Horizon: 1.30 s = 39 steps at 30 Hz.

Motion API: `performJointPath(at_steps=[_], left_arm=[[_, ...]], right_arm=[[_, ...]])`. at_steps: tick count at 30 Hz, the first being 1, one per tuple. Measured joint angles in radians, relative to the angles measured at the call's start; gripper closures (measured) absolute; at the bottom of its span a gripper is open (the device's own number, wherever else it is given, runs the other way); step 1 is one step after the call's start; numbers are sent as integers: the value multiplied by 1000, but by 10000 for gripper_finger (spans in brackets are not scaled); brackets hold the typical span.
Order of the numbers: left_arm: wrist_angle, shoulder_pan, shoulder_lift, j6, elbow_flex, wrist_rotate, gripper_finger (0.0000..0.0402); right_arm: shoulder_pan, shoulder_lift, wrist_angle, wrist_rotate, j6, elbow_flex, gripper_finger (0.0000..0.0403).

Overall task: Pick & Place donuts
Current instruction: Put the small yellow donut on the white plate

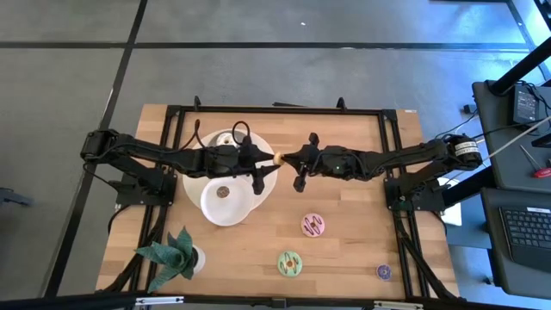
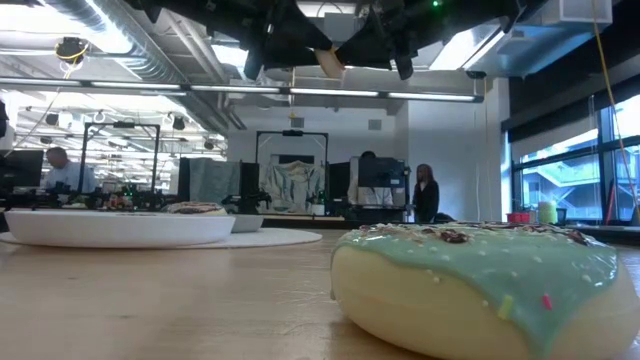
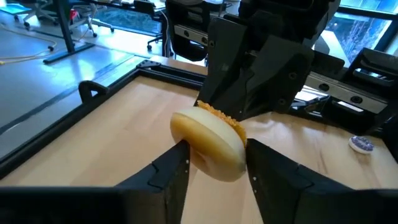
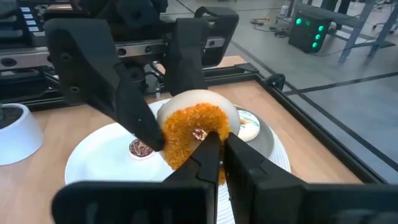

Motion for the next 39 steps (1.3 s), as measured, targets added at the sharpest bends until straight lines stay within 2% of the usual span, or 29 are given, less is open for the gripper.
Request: performJointPath(at_steps=[11, 17, 25, 30, 33, 39], left_arm=[[-1, 0, 0, 27, 0, -12, 341], [-18, 0, 0, 29, 0, -14, 374], [-81, 0, 0, 12, 0, -15, 382], [-178, 0, 0, -26, 0, -10, 383], [-274, 0, 0, -103, 0, 74, 383], [-468, -4, 0, -359, 0, 346, 383]], right_arm=[[0, 0, -3, 0, 2, 0, 381], [0, 0, -19, -18, -55, 0, 374], [0, 0, -37, -22, -76, 0, 290], [1, 0, -56, -23, -76, 0, 250], [1, 0, -119, -22, -72, 0, 238], [0, 0, -286, -21, -1, -1, 232]])
